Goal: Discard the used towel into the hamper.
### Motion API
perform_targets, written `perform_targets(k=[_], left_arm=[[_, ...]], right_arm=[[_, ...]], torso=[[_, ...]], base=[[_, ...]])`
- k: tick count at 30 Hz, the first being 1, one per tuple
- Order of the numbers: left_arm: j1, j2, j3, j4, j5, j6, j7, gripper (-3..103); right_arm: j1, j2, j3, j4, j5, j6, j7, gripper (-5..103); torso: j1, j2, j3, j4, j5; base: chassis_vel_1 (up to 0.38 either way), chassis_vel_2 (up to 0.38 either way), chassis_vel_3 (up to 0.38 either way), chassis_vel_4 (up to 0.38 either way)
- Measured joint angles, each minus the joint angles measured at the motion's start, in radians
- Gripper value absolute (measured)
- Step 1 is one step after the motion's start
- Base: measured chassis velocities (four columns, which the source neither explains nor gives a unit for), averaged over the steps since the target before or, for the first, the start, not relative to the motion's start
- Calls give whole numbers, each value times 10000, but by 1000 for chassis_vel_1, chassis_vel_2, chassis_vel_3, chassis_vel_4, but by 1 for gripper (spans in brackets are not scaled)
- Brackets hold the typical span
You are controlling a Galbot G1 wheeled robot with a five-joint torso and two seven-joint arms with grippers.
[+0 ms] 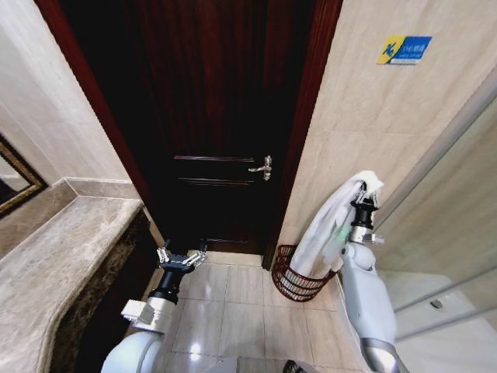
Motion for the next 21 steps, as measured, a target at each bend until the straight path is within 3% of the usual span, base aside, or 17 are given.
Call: perform_targets(k=[21], left_arm=[[0,0,1,0,0,0,0,99]], right_arm=[[29,135,118,-1757,-8,683,-530,7]], torso=[[0,0,0,0,0]], base=[[0,0,0,0]])
